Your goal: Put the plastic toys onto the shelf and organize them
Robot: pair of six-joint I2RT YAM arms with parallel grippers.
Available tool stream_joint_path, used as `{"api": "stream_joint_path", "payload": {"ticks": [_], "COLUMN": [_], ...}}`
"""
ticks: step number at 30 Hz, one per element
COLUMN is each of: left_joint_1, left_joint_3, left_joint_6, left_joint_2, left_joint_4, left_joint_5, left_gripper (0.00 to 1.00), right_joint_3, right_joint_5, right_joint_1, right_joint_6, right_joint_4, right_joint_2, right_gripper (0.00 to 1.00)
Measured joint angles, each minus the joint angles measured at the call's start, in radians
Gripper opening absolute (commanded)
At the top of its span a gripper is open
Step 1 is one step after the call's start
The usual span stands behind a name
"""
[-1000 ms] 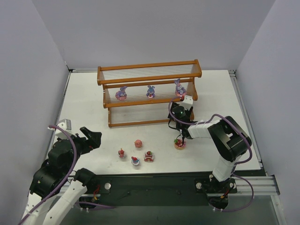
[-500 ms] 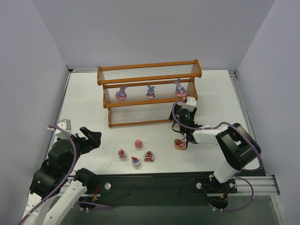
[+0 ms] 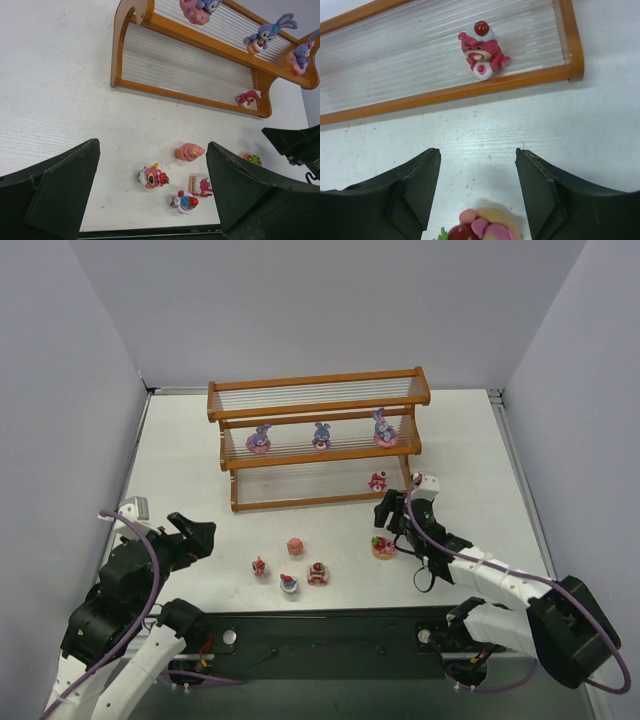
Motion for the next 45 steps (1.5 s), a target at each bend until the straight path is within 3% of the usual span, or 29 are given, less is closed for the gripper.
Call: {"api": "stream_joint_path", "payload": {"ticks": [6, 10, 12, 18, 24, 33, 36, 38, 41, 45], "left_joint_1": [-0.003, -0.006, -0.008, -0.022, -0.030, -0.034, -0.035, -0.039, -0.043, -0.046], "left_joint_3": [0.000, 0.000, 0.000, 0.000, 0.000, 0.000, 0.000, 0.000, 0.000, 0.000], "left_joint_6": [0.000, 0.000, -0.001, -0.002, -0.004, -0.005, -0.005, -0.005, -0.005, -0.005], "left_joint_2": [-0.004, -0.019, -0.022, -0.024, -0.024, -0.024, -0.025, -0.027, -0.028, -0.031], "left_joint_4": [0.000, 0.001, 0.000, 0.000, 0.000, 0.000, 0.000, 0.000, 0.000, -0.001], "left_joint_5": [0.003, 0.005, 0.005, 0.004, 0.003, 0.000, -0.001, -0.001, -0.002, -0.006], "left_gripper": [0.97, 0.97, 0.97, 0.97, 0.97, 0.97, 0.97, 0.97, 0.97, 0.97], "right_joint_3": [0.000, 0.002, 0.013, 0.047, 0.053, 0.063, 0.077, 0.088, 0.091, 0.075], "right_joint_5": [0.023, 0.040, 0.044, 0.057, 0.026, -0.021, -0.016, 0.007, 0.056, 0.114], "right_joint_1": [0.000, -0.001, -0.001, -0.002, 0.007, 0.163, 0.173, 0.174, 0.175, 0.175], "right_joint_6": [0.175, 0.246, 0.267, 0.286, 0.289, 0.254, 0.252, 0.258, 0.272, 0.282], "right_joint_4": [-0.300, -0.410, -0.445, -0.402, -0.328, -0.326, -0.348, -0.373, -0.425, -0.477], "right_joint_2": [-0.203, -0.164, -0.097, 0.048, 0.090, 0.096, 0.103, 0.103, 0.069, -0.090], "right_gripper": [0.41, 0.31, 0.31, 0.31, 0.30, 0.30, 0.41, 0.57, 0.73, 0.79]}}
